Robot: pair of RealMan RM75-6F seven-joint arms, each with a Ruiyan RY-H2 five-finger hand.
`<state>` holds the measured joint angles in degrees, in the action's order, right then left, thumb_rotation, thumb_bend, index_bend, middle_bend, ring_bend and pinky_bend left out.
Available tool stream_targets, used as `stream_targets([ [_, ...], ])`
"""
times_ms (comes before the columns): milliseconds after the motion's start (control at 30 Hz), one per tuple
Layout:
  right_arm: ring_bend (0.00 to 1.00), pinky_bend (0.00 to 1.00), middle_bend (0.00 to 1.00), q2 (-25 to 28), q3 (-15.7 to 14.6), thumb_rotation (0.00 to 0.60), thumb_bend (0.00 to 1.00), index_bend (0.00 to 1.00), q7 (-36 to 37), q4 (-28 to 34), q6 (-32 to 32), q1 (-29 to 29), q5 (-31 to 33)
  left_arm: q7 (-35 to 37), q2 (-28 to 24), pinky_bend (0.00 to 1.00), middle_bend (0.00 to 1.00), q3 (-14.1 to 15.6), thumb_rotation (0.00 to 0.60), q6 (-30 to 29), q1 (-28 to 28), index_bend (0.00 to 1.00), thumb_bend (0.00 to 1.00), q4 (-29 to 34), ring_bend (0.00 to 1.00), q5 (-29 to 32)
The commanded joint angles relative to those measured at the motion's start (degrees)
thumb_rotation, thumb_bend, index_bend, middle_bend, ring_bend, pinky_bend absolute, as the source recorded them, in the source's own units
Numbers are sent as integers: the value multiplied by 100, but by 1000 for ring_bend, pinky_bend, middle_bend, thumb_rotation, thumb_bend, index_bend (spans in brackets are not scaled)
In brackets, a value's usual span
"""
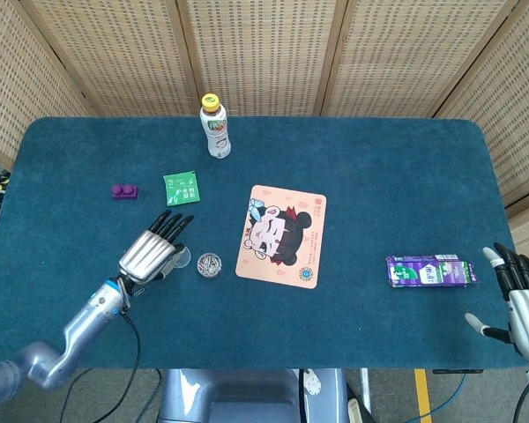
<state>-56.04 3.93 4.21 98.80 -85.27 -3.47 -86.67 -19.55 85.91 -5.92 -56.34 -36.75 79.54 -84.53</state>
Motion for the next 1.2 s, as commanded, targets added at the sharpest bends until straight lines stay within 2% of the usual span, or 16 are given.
stream_targets([
  [33,0,0,0,-2,1,600,0,6,11,-6,16,-8,10,-253,329,0,0,-126,600,200,-155,675,476,-168,0,296],
  [233,0,0,0,8,15,600,0,6,82,-28,42,-17,53,-369,743,0,0,-304,600,363,-333,675,477,-444,0,704],
  [633,0,0,0,30,9,600,0,6,161,-44,29,-14,31,-385,813,0,0,-257,600,310,-418,659,476,-426,0,884],
  [733,0,0,0,35,9,600,0,6,162,-42,26,-11,34,-427,815,0,0,-244,600,323,-438,540,477,-426,0,939],
  [833,0,0,0,34,12,600,0,6,166,-44,29,-15,38,-417,799,0,0,-244,600,340,-452,318,451,-389,0,994],
  [900,0,0,0,34,12,600,0,6,173,-46,30,-16,37,-330,768,0,0,-267,600,328,-453,184,374,-325,0,1021],
  [1000,0,0,0,38,14,600,0,6,189,-48,20,-13,37,-171,690,0,0,-273,600,275,-450,96,308,-230,0,981],
  [1200,0,0,0,54,10,600,0,6,224,-51,0,-3,23,29,306,0,0,-231,600,28,-350,92,306,-53,0,810],
])
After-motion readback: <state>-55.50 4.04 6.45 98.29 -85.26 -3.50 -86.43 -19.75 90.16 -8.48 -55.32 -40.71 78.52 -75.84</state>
